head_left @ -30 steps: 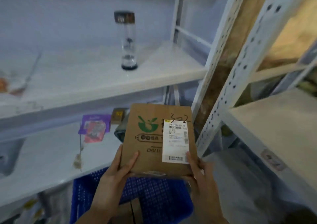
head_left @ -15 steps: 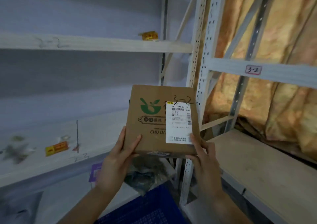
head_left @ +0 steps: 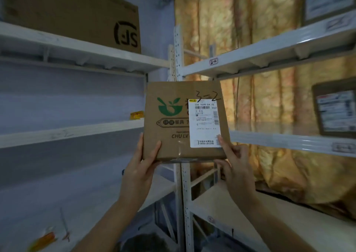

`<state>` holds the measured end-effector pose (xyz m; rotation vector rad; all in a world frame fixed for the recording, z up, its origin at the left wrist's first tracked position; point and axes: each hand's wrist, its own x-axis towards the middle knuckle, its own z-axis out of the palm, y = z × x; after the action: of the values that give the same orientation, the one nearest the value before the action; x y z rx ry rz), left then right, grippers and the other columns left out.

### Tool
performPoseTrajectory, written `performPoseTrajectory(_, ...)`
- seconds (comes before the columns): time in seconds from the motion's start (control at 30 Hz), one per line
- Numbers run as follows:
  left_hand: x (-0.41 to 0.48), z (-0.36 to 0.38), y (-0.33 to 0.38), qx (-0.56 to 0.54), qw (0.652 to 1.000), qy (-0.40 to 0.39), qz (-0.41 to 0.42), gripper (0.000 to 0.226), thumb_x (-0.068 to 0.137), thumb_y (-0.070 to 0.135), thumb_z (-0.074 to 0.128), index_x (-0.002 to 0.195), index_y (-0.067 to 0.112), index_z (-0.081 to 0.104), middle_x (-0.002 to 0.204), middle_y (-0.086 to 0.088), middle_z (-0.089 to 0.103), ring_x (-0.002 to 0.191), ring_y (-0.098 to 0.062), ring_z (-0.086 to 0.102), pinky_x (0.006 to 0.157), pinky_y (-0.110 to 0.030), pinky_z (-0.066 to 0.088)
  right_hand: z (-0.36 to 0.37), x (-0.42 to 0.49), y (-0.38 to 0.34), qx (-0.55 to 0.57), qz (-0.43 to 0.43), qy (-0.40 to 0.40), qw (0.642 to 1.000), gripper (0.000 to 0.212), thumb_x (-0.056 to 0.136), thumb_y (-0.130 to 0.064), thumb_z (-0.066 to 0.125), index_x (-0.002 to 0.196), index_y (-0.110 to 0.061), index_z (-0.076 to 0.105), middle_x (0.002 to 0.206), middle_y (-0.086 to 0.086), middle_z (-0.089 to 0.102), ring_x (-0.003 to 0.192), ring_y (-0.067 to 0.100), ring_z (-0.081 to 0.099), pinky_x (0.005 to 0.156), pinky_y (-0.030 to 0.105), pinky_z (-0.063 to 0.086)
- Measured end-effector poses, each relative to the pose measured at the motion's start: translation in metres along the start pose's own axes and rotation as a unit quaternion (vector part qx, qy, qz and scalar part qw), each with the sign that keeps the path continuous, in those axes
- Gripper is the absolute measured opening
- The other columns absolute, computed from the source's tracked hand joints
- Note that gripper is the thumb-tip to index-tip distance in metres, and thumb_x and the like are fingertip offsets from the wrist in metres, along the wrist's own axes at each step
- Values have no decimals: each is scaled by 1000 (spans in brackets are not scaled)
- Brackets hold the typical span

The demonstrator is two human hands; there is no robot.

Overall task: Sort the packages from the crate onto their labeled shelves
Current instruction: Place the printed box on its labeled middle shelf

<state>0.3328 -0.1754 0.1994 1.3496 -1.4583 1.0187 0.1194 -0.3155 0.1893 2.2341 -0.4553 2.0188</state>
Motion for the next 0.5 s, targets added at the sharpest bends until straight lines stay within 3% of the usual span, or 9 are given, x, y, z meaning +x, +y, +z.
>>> performPoseTrajectory(0.1,24,9,38,-62,997,13,50,71,84,1,54,144,27,27,151,-24,14,135,-26,29,112,-25,25,-46,10,8,-16,-3,28,999,55,88,-10,56,140,-15,41,107,4,36,99,1,39,94,6,38)
performPoseTrajectory(0.2,38,28,74,-79,994,6,78,59,91,14,39,147,24,22,155,-21,5,141,-34,18,110,-50,29,-96,18,18,-42,-20,47,998,62,84,9,60,139,-12,41,109,6,35,102,1,38,95,-3,31)
performPoseTrajectory(0.27,46,42,99,-111,992,22,51,71,90,6,47,148,32,15,155,-19,6,141,-29,18,107,-50,28,-129,23,27,-68,-36,57,995,62,80,16,63,135,-7,48,112,8,34,102,5,42,96,-3,30)
performPoseTrajectory(0.3,52,50,113,-125,991,29,40,83,86,-2,54,148,34,12,155,-18,8,141,-25,18,109,-42,26,-145,26,32,-78,-42,59,994,62,80,17,62,135,-8,48,114,9,34,104,10,45,97,-2,31)
performPoseTrajectory(0.37,64,64,141,-139,988,44,44,90,78,-11,63,147,28,20,153,-21,14,139,-22,20,112,-28,21,-176,30,43,-98,-47,59,992,65,82,18,59,136,-14,44,113,6,34,106,18,46,98,4,34)
performPoseTrajectory(0.43,76,85,166,-187,980,58,37,82,78,-14,62,142,28,31,154,-15,17,137,-28,27,111,-38,29,-206,36,58,-144,-49,59,987,67,83,16,59,138,-18,40,112,5,34,106,19,46,95,16,42)
performPoseTrajectory(0.5,89,105,191,-265,963,53,15,81,82,-16,57,139,38,34,156,0,15,140,-21,26,109,-46,32,-233,42,74,-179,-48,53,981,67,84,14,59,139,-18,41,114,5,35,111,17,45,91,26,48)
